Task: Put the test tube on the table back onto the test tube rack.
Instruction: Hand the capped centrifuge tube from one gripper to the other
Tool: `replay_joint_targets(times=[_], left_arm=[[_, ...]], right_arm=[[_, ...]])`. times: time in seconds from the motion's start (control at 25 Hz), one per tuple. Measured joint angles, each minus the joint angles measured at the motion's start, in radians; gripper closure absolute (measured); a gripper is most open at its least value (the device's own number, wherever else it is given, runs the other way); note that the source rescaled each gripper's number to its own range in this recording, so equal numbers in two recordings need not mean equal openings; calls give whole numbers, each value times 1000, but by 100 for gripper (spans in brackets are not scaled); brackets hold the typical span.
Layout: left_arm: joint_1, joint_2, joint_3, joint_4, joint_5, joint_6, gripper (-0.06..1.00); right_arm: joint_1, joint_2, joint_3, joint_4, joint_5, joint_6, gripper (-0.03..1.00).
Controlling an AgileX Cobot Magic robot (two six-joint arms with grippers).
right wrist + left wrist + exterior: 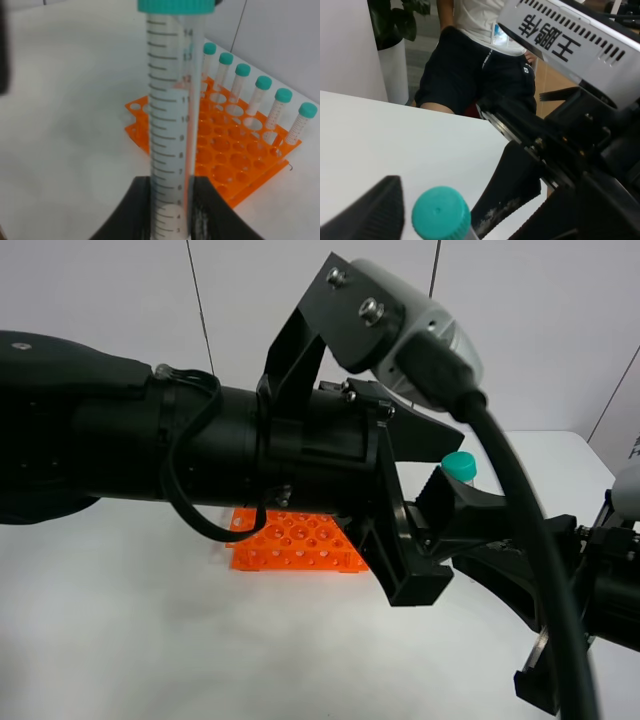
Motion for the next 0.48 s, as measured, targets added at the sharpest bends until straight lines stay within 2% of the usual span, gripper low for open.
replay_joint_targets(times=[0.32, 0.48], left_arm=[[0, 0, 0, 0, -24, 0, 72], [0, 0, 0, -2, -25, 1, 78]], right_arm=[[0, 0, 0, -1, 5, -5, 94], [5, 0, 0, -1, 6, -6, 94]])
